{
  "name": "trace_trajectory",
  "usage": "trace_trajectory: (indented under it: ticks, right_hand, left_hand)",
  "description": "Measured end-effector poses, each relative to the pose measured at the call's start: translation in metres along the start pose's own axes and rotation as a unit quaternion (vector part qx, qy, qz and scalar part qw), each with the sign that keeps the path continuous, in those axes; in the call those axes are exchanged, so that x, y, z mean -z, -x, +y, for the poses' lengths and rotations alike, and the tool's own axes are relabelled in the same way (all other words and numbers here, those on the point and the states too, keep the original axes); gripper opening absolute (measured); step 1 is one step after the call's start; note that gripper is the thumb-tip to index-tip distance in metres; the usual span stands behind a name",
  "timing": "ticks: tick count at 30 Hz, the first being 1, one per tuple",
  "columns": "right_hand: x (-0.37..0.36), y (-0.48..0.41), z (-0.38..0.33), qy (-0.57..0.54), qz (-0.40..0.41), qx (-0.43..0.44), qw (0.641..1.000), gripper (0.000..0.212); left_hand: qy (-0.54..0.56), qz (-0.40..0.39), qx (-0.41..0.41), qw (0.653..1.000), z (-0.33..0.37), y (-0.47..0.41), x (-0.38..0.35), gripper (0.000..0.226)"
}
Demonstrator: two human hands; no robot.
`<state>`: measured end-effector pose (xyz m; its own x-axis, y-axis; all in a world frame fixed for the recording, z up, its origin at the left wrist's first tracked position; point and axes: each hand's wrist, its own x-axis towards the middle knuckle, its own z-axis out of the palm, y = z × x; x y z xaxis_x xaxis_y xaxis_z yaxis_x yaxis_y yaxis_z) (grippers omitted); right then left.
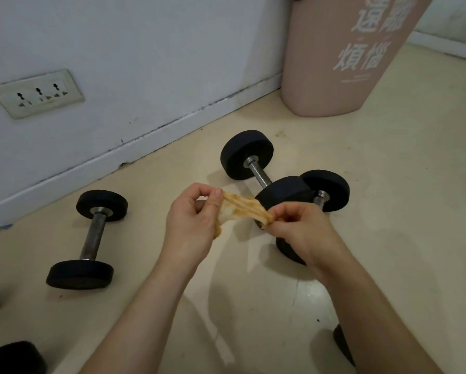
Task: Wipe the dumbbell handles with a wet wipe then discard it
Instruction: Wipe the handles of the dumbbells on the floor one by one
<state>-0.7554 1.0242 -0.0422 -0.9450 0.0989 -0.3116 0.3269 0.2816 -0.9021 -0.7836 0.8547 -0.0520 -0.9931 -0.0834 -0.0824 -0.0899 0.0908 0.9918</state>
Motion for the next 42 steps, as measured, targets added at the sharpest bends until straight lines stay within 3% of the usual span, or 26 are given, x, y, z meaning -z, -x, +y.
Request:
trace_trajectory:
  ticks: [1, 3, 5, 7, 9, 10, 12, 14, 17, 20, 21, 22, 24, 26, 28, 31, 33, 35, 37, 39, 42]
  right_hand:
    - [0.003, 0.002, 0.006, -0.150, -0.042, -0.031, 0.987, 0.011]
    - [0.008, 0.008, 0.016, -0.366, -0.092, -0.060, 0.924, 0.017]
    - [0.008, 0.012, 0.023, -0.431, -0.078, -0.052, 0.898, 0.017]
    - [0.002, 0.012, 0.029, -0.355, 0.015, -0.016, 0.935, 0.007]
    - [-0.003, 0.010, 0.036, -0.167, 0.132, 0.080, 0.974, 0.012]
    - [-0.005, 0.008, 0.042, -0.052, 0.171, 0.156, 0.972, 0.013]
    - [-0.006, 0.003, 0.053, 0.169, 0.195, 0.313, 0.914, 0.013]
    - [-0.001, -0.001, 0.064, 0.265, 0.190, 0.369, 0.870, 0.013]
    - [0.012, -0.002, 0.073, 0.206, 0.152, 0.311, 0.915, 0.021]
    - [0.024, 0.000, 0.077, -0.064, 0.105, 0.122, 0.985, 0.023]
    - [0.030, -0.001, 0.080, -0.208, 0.089, 0.043, 0.973, 0.020]
    - [0.037, -0.004, 0.084, -0.334, 0.067, -0.037, 0.939, 0.017]
    - [0.051, -0.007, 0.089, -0.434, 0.002, -0.141, 0.890, 0.027]
    - [0.056, -0.009, 0.092, -0.406, -0.077, -0.179, 0.893, 0.033]
    - [0.055, -0.013, 0.097, -0.365, -0.091, -0.173, 0.910, 0.028]
    - [0.057, -0.020, 0.099, -0.252, -0.007, -0.127, 0.959, 0.013]
    - [0.068, -0.026, 0.105, -0.055, 0.108, -0.079, 0.990, 0.009]
    - [0.079, -0.035, 0.115, 0.126, 0.143, -0.054, 0.980, 0.015]
    - [0.085, -0.042, 0.125, 0.227, 0.095, -0.063, 0.967, 0.022]
    - [0.087, -0.047, 0.134, 0.270, 0.074, -0.057, 0.958, 0.025]
    - [0.086, -0.051, 0.136, 0.274, 0.092, -0.025, 0.957, 0.027]
  left_hand:
    - [-0.026, -0.019, 0.004, 0.999, -0.001, -0.002, -0.004, 0.019]
    - [-0.079, -0.056, 0.013, 0.995, -0.004, -0.003, -0.014, 0.018]
    - [-0.097, -0.074, 0.031, 0.992, -0.007, -0.003, -0.026, 0.017]
    - [-0.072, -0.085, 0.060, 0.992, -0.009, -0.002, -0.038, 0.018]
    - [-0.019, -0.096, 0.100, 0.990, -0.008, -0.003, -0.048, 0.019]
    - [0.005, -0.106, 0.117, 0.987, -0.007, -0.003, -0.052, 0.020]
    - [0.023, -0.136, 0.137, 0.981, -0.007, -0.006, -0.061, 0.022]
    - [-0.002, -0.163, 0.140, 0.977, -0.008, -0.010, -0.067, 0.025]
    - [-0.066, -0.218, 0.145, 0.963, -0.010, -0.015, -0.074, 0.022]
    - [-0.108, -0.226, 0.133, 0.959, -0.017, -0.016, -0.085, 0.007]
    - [-0.106, -0.225, 0.129, 0.960, -0.019, -0.015, -0.088, 0.007]
    - [-0.092, -0.232, 0.132, 0.959, -0.021, -0.014, -0.091, 0.007]
    - [-0.060, -0.270, 0.138, 0.951, -0.025, -0.010, -0.096, 0.006]
    - [-0.050, -0.295, 0.122, 0.946, -0.031, -0.007, -0.100, 0.006]
    - [-0.066, -0.293, 0.101, 0.948, -0.040, -0.006, -0.103, 0.007]
    - [-0.096, -0.268, 0.088, 0.955, -0.052, -0.008, -0.104, 0.012]
    - [-0.201, -0.236, 0.009, 0.951, -0.061, -0.014, -0.105, 0.018]
    - [-0.375, -0.209, -0.148, 0.891, -0.070, -0.026, -0.112, 0.038]
    - [-0.508, -0.222, -0.246, 0.795, -0.082, -0.044, -0.126, 0.063]
    - [-0.594, -0.239, -0.258, 0.724, -0.091, -0.063, -0.137, 0.077]
    - [-0.638, -0.234, -0.271, 0.681, -0.103, -0.072, -0.134, 0.077]
